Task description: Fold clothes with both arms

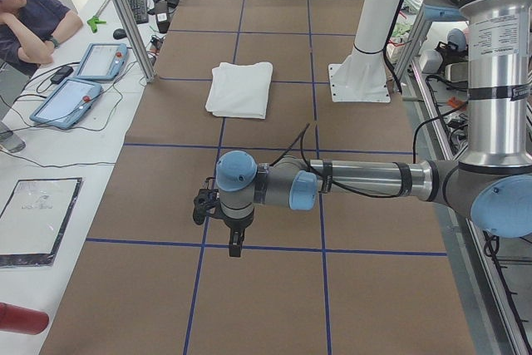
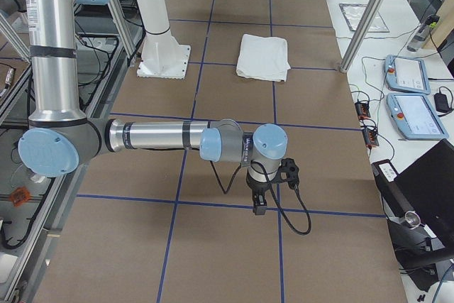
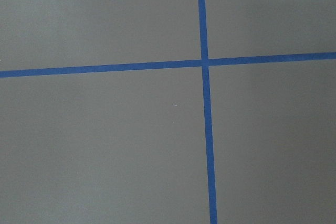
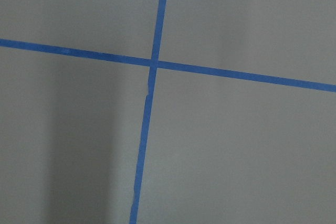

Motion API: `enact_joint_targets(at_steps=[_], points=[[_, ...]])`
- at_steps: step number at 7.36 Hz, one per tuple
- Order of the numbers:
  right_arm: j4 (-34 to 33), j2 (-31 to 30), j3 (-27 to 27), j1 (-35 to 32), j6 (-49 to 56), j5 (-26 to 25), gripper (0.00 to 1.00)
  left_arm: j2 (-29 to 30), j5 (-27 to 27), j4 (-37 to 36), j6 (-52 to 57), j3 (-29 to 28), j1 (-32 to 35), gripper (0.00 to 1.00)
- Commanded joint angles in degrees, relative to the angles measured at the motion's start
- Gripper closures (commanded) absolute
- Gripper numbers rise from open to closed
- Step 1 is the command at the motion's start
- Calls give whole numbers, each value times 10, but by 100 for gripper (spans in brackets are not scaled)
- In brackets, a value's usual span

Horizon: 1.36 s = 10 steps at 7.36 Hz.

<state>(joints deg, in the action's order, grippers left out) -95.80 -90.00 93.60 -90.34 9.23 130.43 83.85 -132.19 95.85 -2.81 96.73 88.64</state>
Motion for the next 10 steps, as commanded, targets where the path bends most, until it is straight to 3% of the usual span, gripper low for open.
enact_joint_targets(at_steps=[1, 6, 10], points=[[0, 4, 0, 3, 0, 0, 0, 0, 1, 0, 0, -1, 0, 0], [2, 6, -10, 7, 2, -2, 0, 0, -5, 1, 4, -20, 0, 0], [51, -9, -10, 6, 3, -5, 0, 0, 1, 0, 4, -35, 0, 0]])
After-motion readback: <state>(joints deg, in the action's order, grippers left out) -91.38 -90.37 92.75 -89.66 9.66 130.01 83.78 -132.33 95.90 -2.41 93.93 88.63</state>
